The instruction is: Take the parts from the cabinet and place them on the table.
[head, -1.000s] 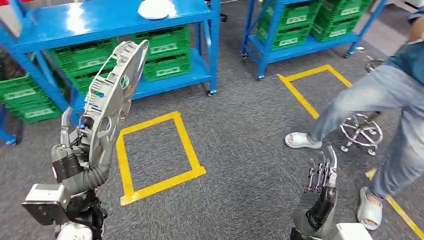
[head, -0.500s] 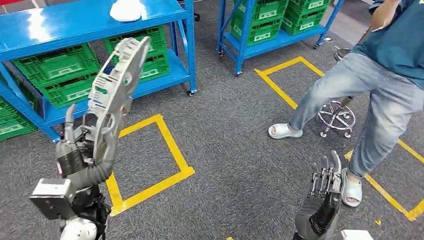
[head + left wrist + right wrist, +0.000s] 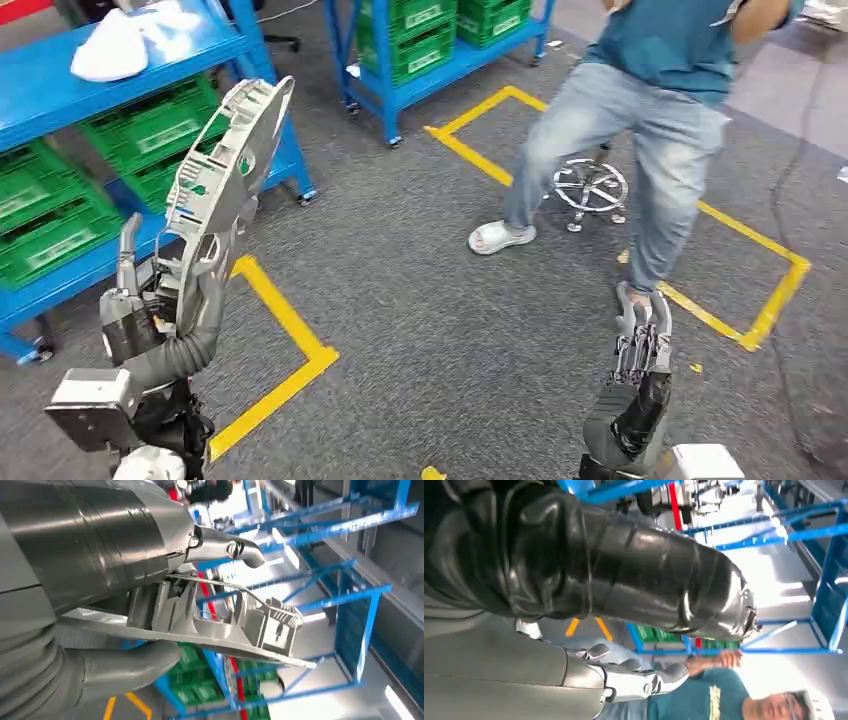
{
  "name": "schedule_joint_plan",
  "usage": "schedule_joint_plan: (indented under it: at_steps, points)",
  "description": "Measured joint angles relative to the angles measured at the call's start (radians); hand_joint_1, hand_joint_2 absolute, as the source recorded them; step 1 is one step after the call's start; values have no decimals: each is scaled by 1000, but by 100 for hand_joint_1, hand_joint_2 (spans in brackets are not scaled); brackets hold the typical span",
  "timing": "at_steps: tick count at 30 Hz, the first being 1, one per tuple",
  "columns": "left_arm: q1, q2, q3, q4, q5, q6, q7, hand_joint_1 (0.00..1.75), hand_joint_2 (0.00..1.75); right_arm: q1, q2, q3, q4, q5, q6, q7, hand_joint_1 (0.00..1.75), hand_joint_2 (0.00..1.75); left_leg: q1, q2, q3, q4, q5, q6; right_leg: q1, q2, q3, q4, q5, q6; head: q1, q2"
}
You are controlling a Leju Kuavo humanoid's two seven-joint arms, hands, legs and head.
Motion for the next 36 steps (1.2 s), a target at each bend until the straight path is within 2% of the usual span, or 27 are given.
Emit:
schedule_joint_plan:
  at_steps: [2,3,4,5,8,9,10,11,13,14,16,17,18,19,20,23,24,25,26,28,29,30,31,33,34,35,36]
  points:
    - [0,0,0,0,-1,0,1,175,175,0,0,0,0,0,0,0,0,0,-5,-20,59,-150,94,19,5,34,3,1,0,0,-9,0]
    - [-1,0,0,0,-1,0,0,175,175,-1,0,0,0,0,0,0,0,0,-7,-49,97,-234,132,28,6,48,5,1,0,0,-12,0]
    - [-2,0,-2,0,-2,0,-1,175,175,-2,0,0,0,0,0,0,0,0,-5,-85,115,-272,121,36,12,58,1,3,0,3,-13,0]
    - [-2,0,-2,-1,-3,0,-2,175,175,-2,0,0,1,0,0,0,0,0,-4,-78,135,-286,120,32,8,75,-5,6,0,6,-12,0]
    - [-3,0,-4,0,-3,-2,-2,175,175,2,-1,0,1,-1,0,0,0,0,-8,-43,137,-296,127,41,2,111,-15,-1,12,26,-24,0]
    - [-5,-1,-3,0,-3,-2,-1,175,175,5,-2,0,0,-1,0,0,0,0,-1,-27,145,-306,132,45,8,68,-28,7,3,28,-28,0]
    - [-3,-2,-3,0,-4,-2,-1,175,175,2,-2,0,0,0,0,-1,0,0,-1,-15,153,-311,130,48,13,4,-37,37,-16,36,-17,0]
    - [-3,-2,-3,0,-4,-2,-2,175,175,-2,-3,0,0,0,0,0,0,0,-3,-3,156,-311,128,52,8,-33,-69,105,-48,42,-4,0]
    - [-2,-1,-2,0,-4,-2,-2,175,175,0,-3,0,2,-2,0,0,0,0,-5,26,157,-310,123,55,-6,-60,-149,259,-103,52,2,0]
    - [-2,-2,-2,0,-4,-2,-1,175,175,1,-3,0,3,-3,0,0,0,0,-6,41,157,-309,120,55,-11,-64,-172,300,-107,56,5,0]
    - [0,-2,-2,0,-4,-3,0,175,175,1,-3,0,5,-3,0,0,0,0,-6,67,162,-308,113,52,-15,-69,-144,236,-58,58,16,0]
    - [-1,-2,-2,0,-4,-3,0,175,175,1,-3,0,5,-3,0,0,0,0,-6,80,167,-308,109,50,-15,-80,-95,141,-12,55,21,0]
    - [-1,-2,-3,0,-4,-3,0,175,175,1,-3,0,4,-3,0,0,0,0,-7,93,174,-308,104,46,-10,-110,-40,40,26,49,27,0]
    - [-1,-2,-3,0,-4,-3,0,175,175,-2,-3,0,5,-3,0,0,0,0,-8,104,179,-309,100,43,3,-163,-18,-5,7,39,31,0]
    - [-3,-2,-3,0,-4,-3,-1,175,175,-3,-3,0,4,-3,0,0,0,0,-15,114,178,-308,96,36,6,-159,-3,-10,13,31,27,0]
    - [-3,-2,-3,0,-4,-3,-1,175,175,0,-4,0,4,-3,0,0,0,0,-13,149,189,-314,94,23,11,-116,-10,-9,15,19,28,0]
    - [-2,-2,-3,-1,-4,-3,-1,175,175,0,-3,0,2,-3,0,0,0,0,-11,151,184,-316,83,15,-1,-100,5,-27,23,9,27,0]
    - [-3,-2,-4,0,-4,-3,0,175,175,2,-3,0,1,-2,0,-1,0,0,-5,88,182,-296,69,12,-1,-88,12,-37,25,7,19,0]
    - [-2,-2,-4,-1,-5,-2,-2,175,175,-2,-3,0,2,-2,0,-1,0,0,-3,38,154,-235,35,13,-4,-78,13,-38,27,2,14,0]
    - [-1,-1,-5,0,-5,-2,-2,175,175,-4,-3,1,3,-3,0,-1,0,0,-2,4,68,-71,-26,11,-5,-50,12,-37,25,-2,1,0]
    - [-1,-1,-4,0,-5,-2,-2,175,175,-3,-3,1,5,-3,0,-1,0,0,-2,1,32,-12,-37,8,-5,-33,11,-36,24,-2,-2,0]
    - [0,0,-4,0,-5,-2,-1,175,175,-2,-3,0,6,-5,0,-1,0,0,-2,1,20,-4,-23,7,-6,-17,11,-34,24,-1,-3,0]
    - [1,0,-4,0,-4,-2,0,175,175,-1,-3,0,7,-6,0,-1,0,0,1,0,30,-41,11,6,-8,1,11,-32,23,1,-6,0]
    - [0,0,-4,0,-4,-2,1,175,175,-1,-3,0,7,-6,0,-1,0,0,11,-24,107,-216,112,1,-16,37,10,-18,15,13,-14,0]
    - [-1,0,-4,0,-4,-2,0,175,175,-1,-3,1,7,-6,0,-1,0,0,19,-72,135,-272,111,-3,-18,49,5,-7,10,22,-17,0]
    - [-2,0,-5,0,-4,-2,-1,175,175,-3,-3,0,7,-6,0,-1,0,0,17,-96,138,-283,100,0,-16,63,-6,7,5,32,-27,0]
    - [-3,0,-5,0,-4,-2,-2,175,175,-1,-3,0,7,-7,0,-1,0,0,14,-78,147,-276,102,7,-17,72,-11,3,9,38,-27,0]
